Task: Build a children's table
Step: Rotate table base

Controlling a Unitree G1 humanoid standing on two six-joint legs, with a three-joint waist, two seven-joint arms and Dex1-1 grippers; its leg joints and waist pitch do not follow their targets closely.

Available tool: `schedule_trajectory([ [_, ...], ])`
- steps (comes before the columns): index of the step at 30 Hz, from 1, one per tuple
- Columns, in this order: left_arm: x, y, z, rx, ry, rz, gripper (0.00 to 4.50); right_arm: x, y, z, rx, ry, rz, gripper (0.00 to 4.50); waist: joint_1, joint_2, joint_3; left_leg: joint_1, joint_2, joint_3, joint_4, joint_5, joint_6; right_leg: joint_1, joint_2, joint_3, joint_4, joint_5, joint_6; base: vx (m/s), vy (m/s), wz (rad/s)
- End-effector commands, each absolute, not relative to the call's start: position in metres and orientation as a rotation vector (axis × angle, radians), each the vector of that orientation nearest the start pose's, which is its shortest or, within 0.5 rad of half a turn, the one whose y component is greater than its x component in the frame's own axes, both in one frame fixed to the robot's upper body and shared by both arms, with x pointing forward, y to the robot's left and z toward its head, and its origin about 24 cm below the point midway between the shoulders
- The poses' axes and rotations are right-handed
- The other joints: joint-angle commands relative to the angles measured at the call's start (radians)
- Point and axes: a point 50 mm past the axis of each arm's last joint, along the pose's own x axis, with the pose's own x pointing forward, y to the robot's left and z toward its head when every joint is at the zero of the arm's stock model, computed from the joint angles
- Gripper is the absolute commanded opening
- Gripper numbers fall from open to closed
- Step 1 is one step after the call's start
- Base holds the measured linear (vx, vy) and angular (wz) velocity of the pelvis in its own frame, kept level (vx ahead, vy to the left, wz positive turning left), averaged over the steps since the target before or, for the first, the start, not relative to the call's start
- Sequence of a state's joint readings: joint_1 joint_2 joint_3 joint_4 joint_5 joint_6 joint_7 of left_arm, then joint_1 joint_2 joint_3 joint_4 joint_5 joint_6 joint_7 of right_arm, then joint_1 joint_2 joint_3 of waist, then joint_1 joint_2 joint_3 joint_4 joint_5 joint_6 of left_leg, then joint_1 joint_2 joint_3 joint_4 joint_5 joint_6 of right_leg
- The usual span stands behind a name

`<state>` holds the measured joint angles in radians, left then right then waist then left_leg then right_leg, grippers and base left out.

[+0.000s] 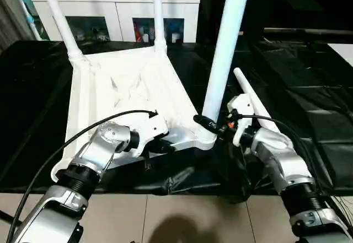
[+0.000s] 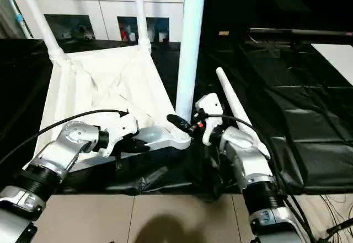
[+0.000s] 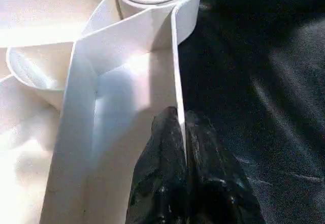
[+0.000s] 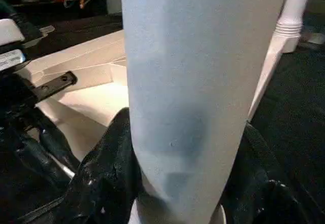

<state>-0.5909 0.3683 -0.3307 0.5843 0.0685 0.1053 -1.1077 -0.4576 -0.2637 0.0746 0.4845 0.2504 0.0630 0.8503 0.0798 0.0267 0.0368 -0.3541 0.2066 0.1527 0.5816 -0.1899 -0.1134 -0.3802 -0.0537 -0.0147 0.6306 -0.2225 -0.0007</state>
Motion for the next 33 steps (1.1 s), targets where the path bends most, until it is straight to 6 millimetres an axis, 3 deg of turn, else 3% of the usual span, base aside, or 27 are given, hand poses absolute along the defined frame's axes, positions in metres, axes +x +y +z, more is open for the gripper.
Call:
schedule_trajectory([
  [1, 0.319, 0.128, 0.054, 0.506, 0.441, -1.323, 0.0, 0.307, -0.15, 0.03, 0.022, 0.283, 0.934, 1.85, -0.002, 0.007, -0.048, -0.002, 0.012, 0.004, -0.074, -0.231, 0.017, 0.036, -0.061, 0.031, -0.091, -0.127, -0.21, 0.0, 0.0, 0.0],
  [6, 0.317, 0.132, 0.057, 0.518, 0.44, -1.354, 0.0, 0.304, -0.151, 0.032, 0.007, 0.309, 1.028, 1.85, 0.005, 0.005, -0.052, -0.003, 0.012, 0.009, -0.067, -0.161, 0.04, 0.042, -0.059, 0.027, -0.08, 0.008, -0.237, 0.0, 0.0, 0.0],
  [19, 0.313, 0.142, 0.058, 0.533, 0.463, -1.391, 0.0, 0.304, -0.155, 0.023, -0.035, 0.363, 1.092, 1.85, 0.007, 0.004, -0.051, -0.001, 0.016, 0.012, -0.07, -0.166, 0.047, 0.041, -0.062, 0.023, -0.078, 0.014, -0.254, 0.0, 0.0, 0.0],
  [22, 0.317, 0.144, 0.054, 0.538, 0.484, -1.331, 0.0, 0.306, -0.155, 0.019, -0.039, 0.368, 1.036, 1.85, 0.006, 0.004, -0.047, 0.001, 0.017, 0.013, -0.073, -0.197, 0.038, 0.038, -0.064, 0.025, -0.085, -0.051, -0.245, 0.0, 0.0, 0.0],
  [23, 0.321, 0.143, 0.052, 0.509, 0.486, -1.269, 0.0, 0.308, -0.156, 0.013, -0.046, 0.377, 0.942, 1.85, 0.005, 0.003, -0.045, 0.001, 0.017, 0.013, -0.075, -0.207, 0.035, 0.037, -0.064, 0.025, -0.087, -0.072, -0.243, 0.0, 0.0, 0.0],
  [26, 0.326, 0.139, 0.048, 0.466, 0.489, -1.199, 0.0, 0.311, -0.158, 0.005, -0.053, 0.388, 0.82, 1.85, 0.001, 0.001, -0.034, 0.007, 0.016, 0.011, -0.085, -0.291, 0.003, 0.03, -0.068, 0.028, -0.103, -0.273, -0.207, 0.0, 0.0, 0.0],
  [28, 0.328, 0.136, 0.045, 0.445, 0.498, -1.161, 0.0, 0.312, -0.157, 0.0, -0.039, 0.403, 0.76, 1.85, -0.002, 0.0, -0.031, 0.012, 0.016, 0.005, -0.09, -0.342, -0.008, 0.024, -0.073, 0.029, -0.116, -0.423, -0.164, 0.0, 0.0, 0.0],
  [30, 0.328, 0.134, 0.044, 0.441, 0.501, -1.151, 0.0, 0.312, -0.157, -0.003, -0.037, 0.41, 0.732, 1.85, -0.001, 0.001, -0.034, 0.008, 0.016, 0.002, -0.092, -0.333, -0.008, 0.026, -0.074, 0.03, -0.116, -0.421, -0.154, 0.0, 0.0, 0.0],
  [31, 0.332, 0.122, 0.042, 0.402, 0.519, -1.092, 0.0, 0.314, -0.153, -0.011, -0.011, 0.437, 0.628, 1.85, -0.009, 0.002, -0.034, 0.006, 0.017, 0.004, -0.094, -0.326, -0.01, 0.023, -0.07, 0.029, -0.113, -0.382, -0.158, 0.0, 0.0, 0.0],
  [33, 0.341, 0.104, 0.041, 0.337, 0.547, -0.996, 0.0, 0.32, -0.145, -0.018, 0.005, 0.474, 0.487, 1.85, -0.013, 0.004, -0.032, 0.015, 0.015, 0.006, -0.092, -0.347, -0.018, 0.015, -0.069, 0.029, -0.118, -0.388, -0.17, 0.0, 0.0, 0.0],
])
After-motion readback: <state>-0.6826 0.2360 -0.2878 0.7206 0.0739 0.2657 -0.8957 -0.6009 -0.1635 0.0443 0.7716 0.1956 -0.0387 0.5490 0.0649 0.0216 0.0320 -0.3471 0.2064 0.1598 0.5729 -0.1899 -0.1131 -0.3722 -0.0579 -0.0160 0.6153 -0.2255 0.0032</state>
